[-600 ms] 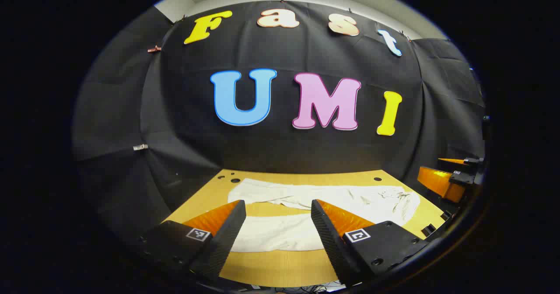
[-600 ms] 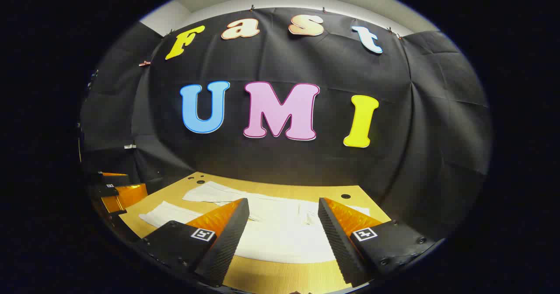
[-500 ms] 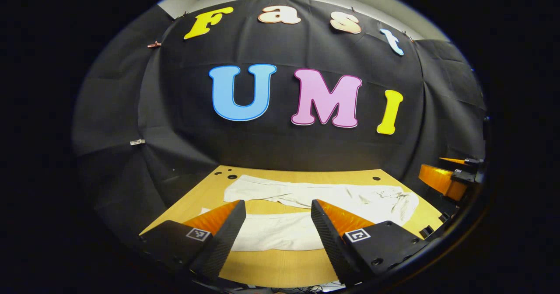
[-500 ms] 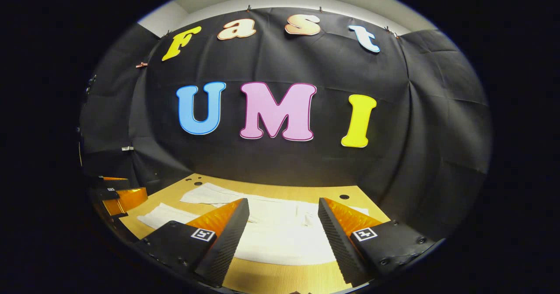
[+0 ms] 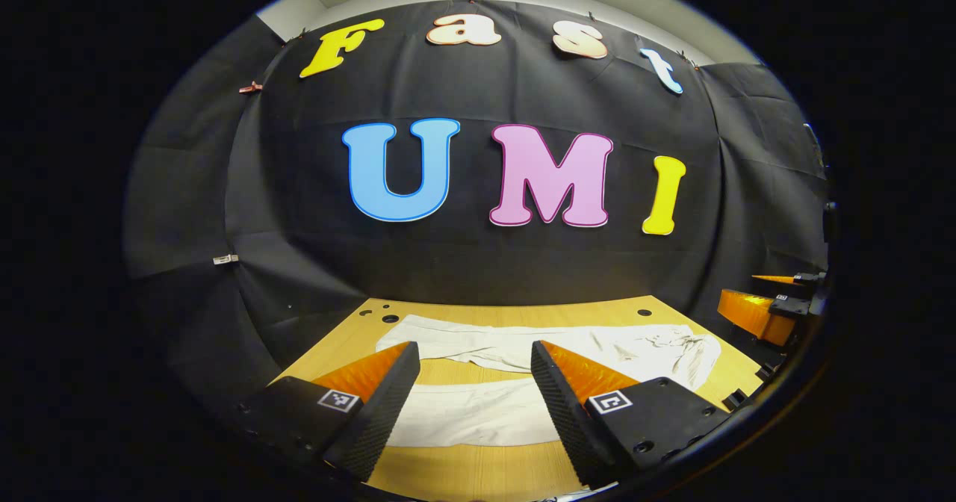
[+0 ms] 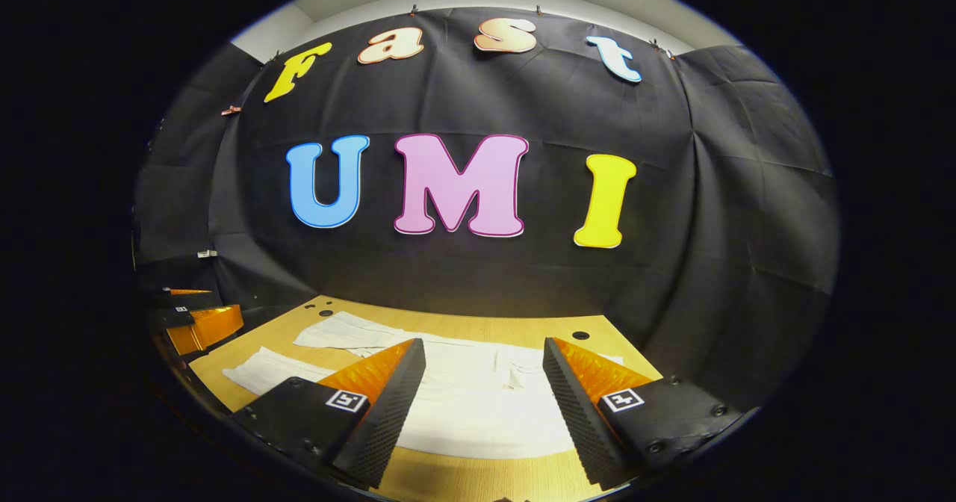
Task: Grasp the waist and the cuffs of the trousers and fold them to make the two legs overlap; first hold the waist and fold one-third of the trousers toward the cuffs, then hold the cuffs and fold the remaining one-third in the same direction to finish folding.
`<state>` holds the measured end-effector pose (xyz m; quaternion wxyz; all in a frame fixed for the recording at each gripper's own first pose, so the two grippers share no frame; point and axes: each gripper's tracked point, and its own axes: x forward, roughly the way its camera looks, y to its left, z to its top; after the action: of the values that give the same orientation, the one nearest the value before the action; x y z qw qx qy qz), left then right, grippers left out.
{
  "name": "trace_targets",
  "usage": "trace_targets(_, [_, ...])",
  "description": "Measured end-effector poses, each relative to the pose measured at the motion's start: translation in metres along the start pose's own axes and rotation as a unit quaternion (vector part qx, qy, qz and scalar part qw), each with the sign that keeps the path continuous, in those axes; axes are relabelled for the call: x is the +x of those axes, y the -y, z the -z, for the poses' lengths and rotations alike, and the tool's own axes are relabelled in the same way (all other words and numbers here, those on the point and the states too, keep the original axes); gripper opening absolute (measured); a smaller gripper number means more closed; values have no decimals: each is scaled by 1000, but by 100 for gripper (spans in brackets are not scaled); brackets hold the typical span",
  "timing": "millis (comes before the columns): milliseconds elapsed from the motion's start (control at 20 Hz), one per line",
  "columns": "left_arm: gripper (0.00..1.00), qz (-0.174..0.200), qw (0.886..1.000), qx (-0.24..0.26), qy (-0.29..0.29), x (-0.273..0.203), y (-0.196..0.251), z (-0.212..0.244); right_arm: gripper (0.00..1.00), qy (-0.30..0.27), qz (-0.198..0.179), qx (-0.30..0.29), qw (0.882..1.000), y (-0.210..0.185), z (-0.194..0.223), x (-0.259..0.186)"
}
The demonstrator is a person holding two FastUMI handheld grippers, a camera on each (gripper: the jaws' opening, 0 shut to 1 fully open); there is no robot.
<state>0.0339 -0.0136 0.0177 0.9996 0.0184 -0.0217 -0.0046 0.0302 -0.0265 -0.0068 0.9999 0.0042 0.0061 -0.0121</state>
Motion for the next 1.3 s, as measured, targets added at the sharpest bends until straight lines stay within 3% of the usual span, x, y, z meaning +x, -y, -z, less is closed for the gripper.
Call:
trace_targets(400, [96, -15, 1000, 4, -4, 8, -5, 3, 98, 1, -11, -6, 1000, 3, 1, 16])
trace_targets(700, [96, -35, 999, 11, -2, 17, -19, -1, 98, 8, -8, -30, 999, 27, -1, 38])
trace_targets(950, [96, -60, 998, 13, -9, 22, -34, 4, 98, 18, 2, -100, 995, 67, -2, 56])
trace_targets(1100, [95, -67, 997, -10, -33, 24, -37, 18, 97, 10, 9, -142, 990, 92, 8, 71])
trace_targets(1300, [96, -83, 995, -15, -53, 28, -45, 30, 98, -17, -16, -213, 977, 121, 37, 90])
